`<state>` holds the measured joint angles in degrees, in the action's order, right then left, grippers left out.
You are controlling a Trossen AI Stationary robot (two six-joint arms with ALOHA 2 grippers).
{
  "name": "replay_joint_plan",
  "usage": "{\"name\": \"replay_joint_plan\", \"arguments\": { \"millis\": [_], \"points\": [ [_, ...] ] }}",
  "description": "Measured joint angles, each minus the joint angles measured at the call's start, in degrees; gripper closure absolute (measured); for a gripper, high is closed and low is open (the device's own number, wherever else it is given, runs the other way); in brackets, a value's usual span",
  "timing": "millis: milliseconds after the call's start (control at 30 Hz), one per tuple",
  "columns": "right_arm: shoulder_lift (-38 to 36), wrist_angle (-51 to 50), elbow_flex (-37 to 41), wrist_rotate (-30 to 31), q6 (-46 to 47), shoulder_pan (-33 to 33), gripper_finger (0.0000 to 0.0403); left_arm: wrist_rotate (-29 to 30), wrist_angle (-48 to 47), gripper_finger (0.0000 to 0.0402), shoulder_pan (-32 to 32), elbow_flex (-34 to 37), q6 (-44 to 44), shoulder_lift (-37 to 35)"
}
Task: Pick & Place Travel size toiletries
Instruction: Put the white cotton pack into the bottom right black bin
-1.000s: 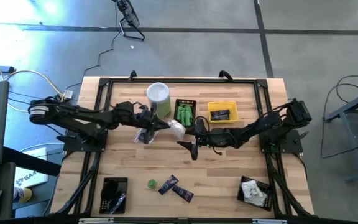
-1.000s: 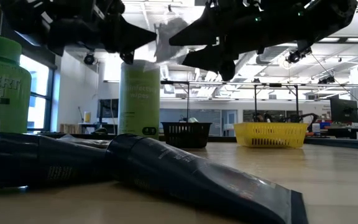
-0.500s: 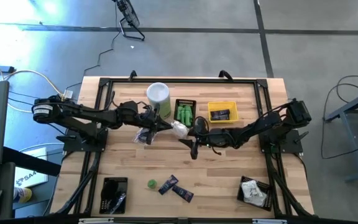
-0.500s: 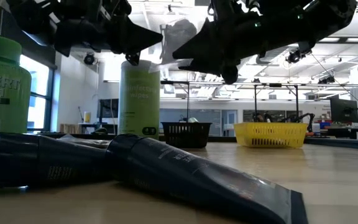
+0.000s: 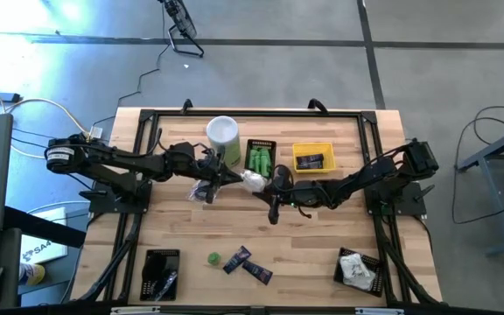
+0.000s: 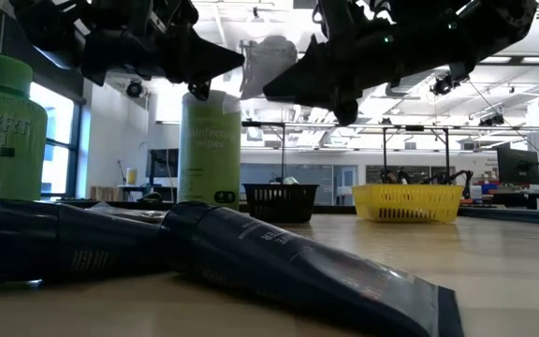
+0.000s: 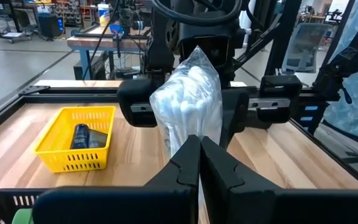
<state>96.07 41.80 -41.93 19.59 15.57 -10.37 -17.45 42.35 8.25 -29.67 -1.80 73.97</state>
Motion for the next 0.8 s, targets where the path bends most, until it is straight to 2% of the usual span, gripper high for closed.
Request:
{"name": "replay_joint_plan", "arguments": {
  "millis": [133, 467, 600, 800],
  "points": [
    [0.0, 0.0, 0.0, 0.0, -0.6, 0.0, 0.0395, 0.0, 0.0, 0.0401, 0.0, 0.0, 0.0, 0.0],
    [0.0, -0.1, 0.0, 0.0, -0.5, 0.0, 0.0399, 0.1, -0.5, 0.0397, 0.0, 0.0, -0.2, 0.0],
    [0.0, -0.1, 0.0, -0.3, -0.4, 0.0, 0.0399, 0.2, -0.5, 0.0376, 0.0, 0.0, -0.2, 0.0],
    [0.0, -0.1, 0.0, -0.3, -0.4, -0.1, 0.0399, 0.2, -0.5, 0.0322, 0.0, 0.0, -0.1, 0.0]
  ]
}}
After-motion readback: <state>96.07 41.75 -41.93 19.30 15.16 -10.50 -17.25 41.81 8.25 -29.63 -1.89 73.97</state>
